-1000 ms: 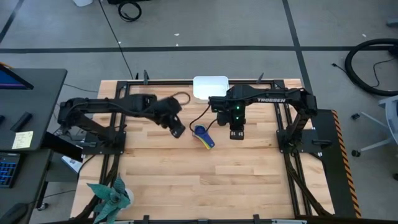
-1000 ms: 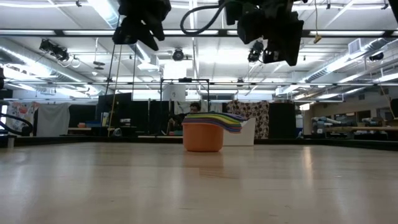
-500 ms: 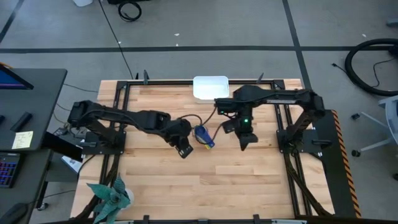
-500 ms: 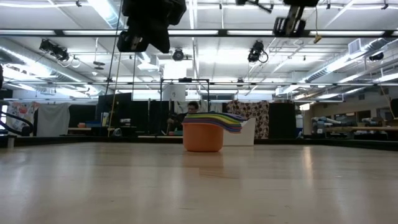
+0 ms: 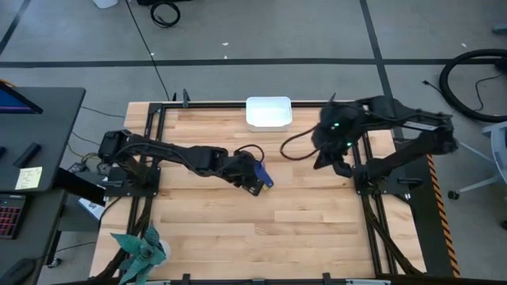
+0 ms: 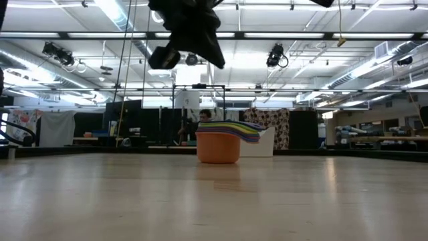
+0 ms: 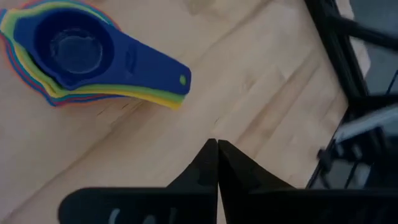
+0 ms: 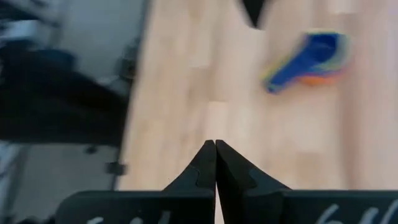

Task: Nest measuring cups in basket
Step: Put the nested measuring cups into the white bin

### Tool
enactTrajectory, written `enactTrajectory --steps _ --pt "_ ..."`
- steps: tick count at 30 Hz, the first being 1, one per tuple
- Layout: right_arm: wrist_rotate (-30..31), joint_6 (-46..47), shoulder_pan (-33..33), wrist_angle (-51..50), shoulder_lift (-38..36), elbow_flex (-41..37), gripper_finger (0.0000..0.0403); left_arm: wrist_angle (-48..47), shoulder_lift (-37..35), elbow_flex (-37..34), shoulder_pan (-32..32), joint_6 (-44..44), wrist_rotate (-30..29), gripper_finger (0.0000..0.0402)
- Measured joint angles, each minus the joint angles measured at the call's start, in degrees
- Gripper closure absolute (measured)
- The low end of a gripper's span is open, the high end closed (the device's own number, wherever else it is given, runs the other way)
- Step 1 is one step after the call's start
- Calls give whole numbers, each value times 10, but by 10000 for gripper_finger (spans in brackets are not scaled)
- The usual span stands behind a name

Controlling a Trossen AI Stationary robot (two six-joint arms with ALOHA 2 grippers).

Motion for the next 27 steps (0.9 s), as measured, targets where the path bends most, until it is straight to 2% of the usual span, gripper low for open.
enactTrajectory --steps 3,6,15,20,27 --pt "73 21 0 4 -37 -40 398 -9 7 0 -6 -34 -16 399" --pt "91 24 -5 38 -73 -98 398 -12 8 0 -13 -61 -34 400" --pt "19 64 -23 238 -150 -296 398 -62 8 0 -56 -135 -87 400" --pt "2 84 -31 329 -159 -361 398 -75 5 0 -85 -172 -146 400" --pt "-57 122 -49 491 -159 -436 398 -96 4 0 -118 -149 -189 400"
